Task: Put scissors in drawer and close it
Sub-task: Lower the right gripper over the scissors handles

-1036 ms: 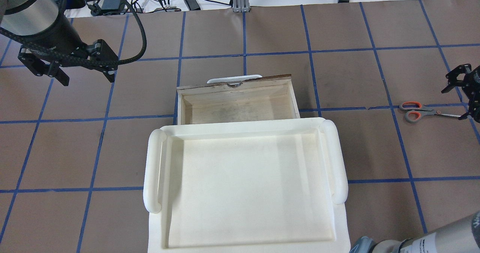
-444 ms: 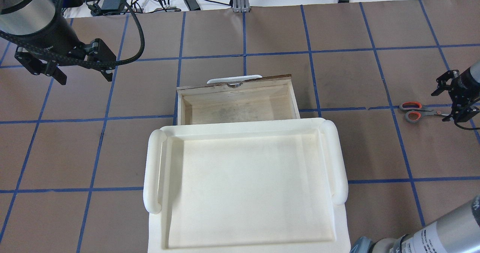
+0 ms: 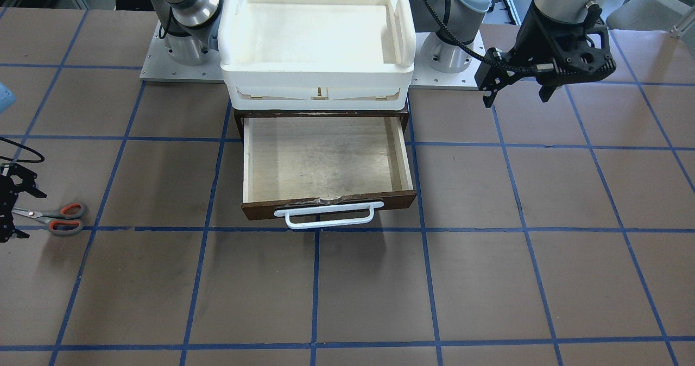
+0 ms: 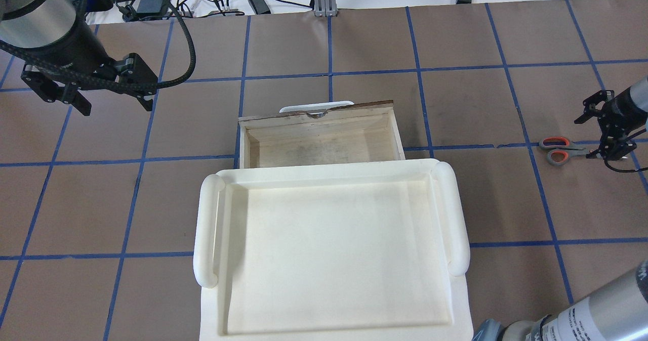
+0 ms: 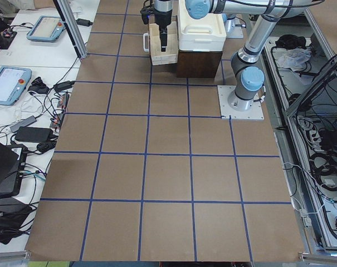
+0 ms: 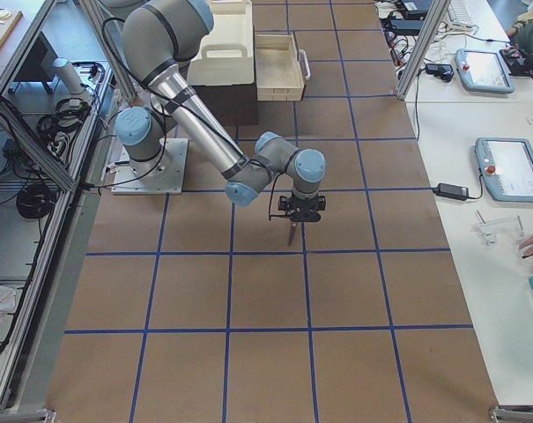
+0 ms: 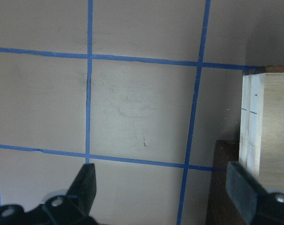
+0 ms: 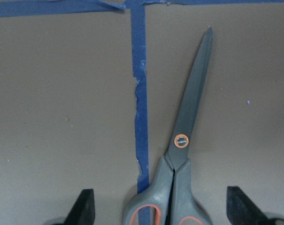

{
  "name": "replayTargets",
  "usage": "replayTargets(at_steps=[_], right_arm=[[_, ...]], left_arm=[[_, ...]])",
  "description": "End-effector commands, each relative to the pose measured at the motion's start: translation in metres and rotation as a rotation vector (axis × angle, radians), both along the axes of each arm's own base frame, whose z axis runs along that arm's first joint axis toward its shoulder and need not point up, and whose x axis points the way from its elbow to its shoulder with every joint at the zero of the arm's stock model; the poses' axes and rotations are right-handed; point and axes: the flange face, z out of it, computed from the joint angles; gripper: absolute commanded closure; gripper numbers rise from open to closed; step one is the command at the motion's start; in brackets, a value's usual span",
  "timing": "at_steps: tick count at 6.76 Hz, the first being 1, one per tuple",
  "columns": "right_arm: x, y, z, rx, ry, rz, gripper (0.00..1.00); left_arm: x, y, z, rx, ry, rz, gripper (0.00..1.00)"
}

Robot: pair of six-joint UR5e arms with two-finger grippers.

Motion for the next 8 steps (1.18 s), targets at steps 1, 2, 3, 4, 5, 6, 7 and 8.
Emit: replayTargets(at_steps=[1, 2, 3, 4, 5, 6, 7, 8], right_arm=[[-0.004, 0.003, -0.002, 0.037, 0.042, 0.011, 0.06], [-0.004, 0.003, -0.003, 0.038, 0.041, 0.014, 0.09], [-0.001, 0.004, -0.01, 0.049, 0.029, 0.025, 0.11], [-0.003, 0.002, -0.016, 0.053, 0.022, 0.036, 0.11], [-0.001, 0.004, -0.021, 0.063, 0.018, 0.035, 0.11], [-0.001, 0.004, -0.019, 0.059, 0.02, 0.03, 0.14], [0.018, -0.006, -0.017, 0.055, 0.026, 0.063, 0.27], [0.023, -0.009, -0.018, 0.059, 0.032, 0.08, 0.32]], left_arm=[[0.0, 0.0, -0.001, 0.002, -0.002, 0.0, 0.0], [0.0, 0.0, -0.001, 0.002, -0.002, -0.002, 0.0], [0.001, 0.0, -0.001, 0.002, -0.005, -0.002, 0.0], [0.001, 0.0, -0.001, 0.003, -0.007, 0.0, 0.0], [0.001, 0.001, -0.004, 0.007, -0.003, 0.0, 0.0], [0.001, 0.002, -0.006, 0.005, -0.003, 0.0, 0.0], [0.001, 0.002, -0.006, 0.004, -0.003, 0.0, 0.0], [0.001, 0.002, -0.006, 0.004, -0.003, 0.0, 0.0]])
